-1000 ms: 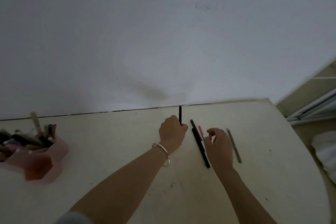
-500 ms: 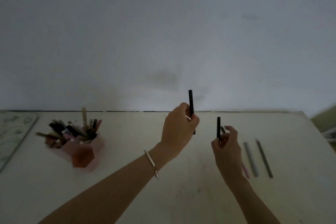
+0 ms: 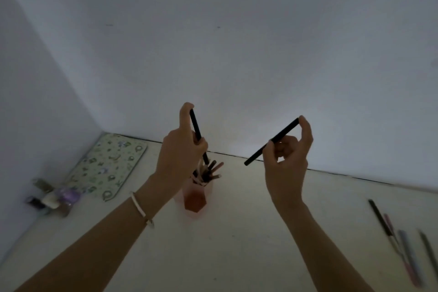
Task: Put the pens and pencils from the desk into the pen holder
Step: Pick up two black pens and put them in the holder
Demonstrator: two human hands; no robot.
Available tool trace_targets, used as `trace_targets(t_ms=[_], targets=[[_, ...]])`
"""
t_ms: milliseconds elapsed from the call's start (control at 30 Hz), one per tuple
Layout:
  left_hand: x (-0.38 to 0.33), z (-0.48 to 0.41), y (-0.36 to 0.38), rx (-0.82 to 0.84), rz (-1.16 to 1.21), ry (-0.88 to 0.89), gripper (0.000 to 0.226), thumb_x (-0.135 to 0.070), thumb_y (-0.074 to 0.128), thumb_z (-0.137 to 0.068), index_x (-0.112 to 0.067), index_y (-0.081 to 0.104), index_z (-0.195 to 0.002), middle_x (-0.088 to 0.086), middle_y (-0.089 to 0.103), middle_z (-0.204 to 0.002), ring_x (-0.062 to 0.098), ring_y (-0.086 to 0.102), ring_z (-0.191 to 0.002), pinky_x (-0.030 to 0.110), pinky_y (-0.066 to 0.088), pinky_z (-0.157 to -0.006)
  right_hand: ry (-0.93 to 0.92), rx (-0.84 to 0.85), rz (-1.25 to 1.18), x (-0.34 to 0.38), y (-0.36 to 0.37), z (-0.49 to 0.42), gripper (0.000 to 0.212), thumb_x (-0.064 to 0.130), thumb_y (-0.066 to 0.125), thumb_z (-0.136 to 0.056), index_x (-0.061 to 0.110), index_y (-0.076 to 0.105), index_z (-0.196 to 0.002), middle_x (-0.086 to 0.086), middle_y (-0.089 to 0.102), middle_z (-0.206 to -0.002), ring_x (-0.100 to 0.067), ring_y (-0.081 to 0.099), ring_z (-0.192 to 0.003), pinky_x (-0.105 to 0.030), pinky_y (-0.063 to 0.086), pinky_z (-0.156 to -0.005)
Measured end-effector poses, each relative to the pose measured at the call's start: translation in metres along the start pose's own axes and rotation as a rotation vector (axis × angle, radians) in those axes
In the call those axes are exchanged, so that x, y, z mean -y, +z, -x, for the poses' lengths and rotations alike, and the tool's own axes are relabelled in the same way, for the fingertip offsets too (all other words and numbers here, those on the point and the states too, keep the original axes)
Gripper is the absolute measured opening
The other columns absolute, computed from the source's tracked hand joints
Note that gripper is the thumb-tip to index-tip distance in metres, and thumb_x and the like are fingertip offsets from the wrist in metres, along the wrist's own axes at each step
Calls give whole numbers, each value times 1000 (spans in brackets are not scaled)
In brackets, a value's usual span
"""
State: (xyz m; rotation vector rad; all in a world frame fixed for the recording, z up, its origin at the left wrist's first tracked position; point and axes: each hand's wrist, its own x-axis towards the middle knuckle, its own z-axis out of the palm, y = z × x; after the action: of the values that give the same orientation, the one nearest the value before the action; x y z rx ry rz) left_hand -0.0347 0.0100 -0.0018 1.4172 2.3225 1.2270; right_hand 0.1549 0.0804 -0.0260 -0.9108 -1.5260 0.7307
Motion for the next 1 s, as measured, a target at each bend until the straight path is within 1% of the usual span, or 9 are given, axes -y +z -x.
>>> trace_targets(t_ms=[133, 267, 367, 467, 567, 667, 767, 867, 1000], targets=[[23, 8, 11, 56, -252, 85, 37, -26, 60, -90, -22, 36, -117, 0, 68, -75, 17, 63, -57, 35, 56, -56, 11, 34, -34, -1, 25, 14, 72, 11, 61, -86, 38, 24, -141, 6, 62, -80, -12, 61, -66, -9, 46, -62], [29, 12, 18, 137, -529, 178, 25, -43, 54, -90, -23, 62, -102, -5, 70, -91, 16, 60, -92, 30, 45, -83, -2, 90, 39, -1, 37, 21, 71, 15, 64, -87, 38, 23, -140, 8, 62, -81, -13, 61, -67, -13, 47, -61], [30, 13, 10, -2, -420, 168, 26, -36, 53, -92, -19, 72, -98, -3, 70, -107, 17, 57, -109, 34, 40, -92, -36, 181, 150, 0, 46, 25, 68, 16, 64, -88, 37, 22, -137, 7, 62, -83, -10, 59, -68, -17, 49, -61], [28, 6, -8, -110, -247, 114, 26, -24, 51, -93, -14, 67, -111, 1, 69, -110, 19, 57, -107, 36, 43, -92, -84, 267, 244, 1, 58, 28, 61, 16, 64, -88, 36, 26, -132, 11, 62, -95, -7, 58, -71, -22, 52, -61], [21, -1, -23, -141, -125, 48, 31, -18, 51, -92, -15, 60, -121, -1, 67, -111, 17, 56, -106, 30, 42, -91, -134, 330, 331, -1, 68, 34, 57, 19, 65, -89, 34, 29, -131, 8, 63, -96, -3, 56, -71, -13, 46, -63], [15, -3, -30, -188, -27, 3, 32, -14, 52, -90, -19, 58, -120, -5, 65, -107, 12, 57, -101, 26, 44, -86, -147, 401, 413, -9, 71, 43, 52, 19, 65, -89, 31, 34, -130, 5, 65, -100, -7, 58, -77, -25, 55, -70], [9, -4, -30, -214, 28, 3, 32, -12, 53, -88, -20, 58, -118, -7, 65, -103, 10, 59, -96, 30, 49, -84, -259, 420, 482, -17, 71, 48, 36, 27, 58, -90, 20, 54, -125, 3, 64, -109, -12, 57, -93, -32, 52, -82], [1, -4, -25, -218, 56, 20, 33, -10, 53, -86, -20, 58, -117, -7, 65, -103, 10, 60, -94, 30, 50, -85, -357, 460, 566, -19, 69, 52, 29, 34, 50, -90, 19, 72, -102, -2, 61, -121, -20, 52, -112, -40, 45, -91], [-16, -3, -14, -217, 88, 52, 33, -10, 54, -86, -21, 58, -116, -10, 65, -102, 8, 60, -94, 28, 49, -86, -248, 397, 505, -18, 55, 53, 40, 31, 45, -93, 17, 57, -129, -4, 48, -138, -17, 44, -125, -23, 26, -104]])
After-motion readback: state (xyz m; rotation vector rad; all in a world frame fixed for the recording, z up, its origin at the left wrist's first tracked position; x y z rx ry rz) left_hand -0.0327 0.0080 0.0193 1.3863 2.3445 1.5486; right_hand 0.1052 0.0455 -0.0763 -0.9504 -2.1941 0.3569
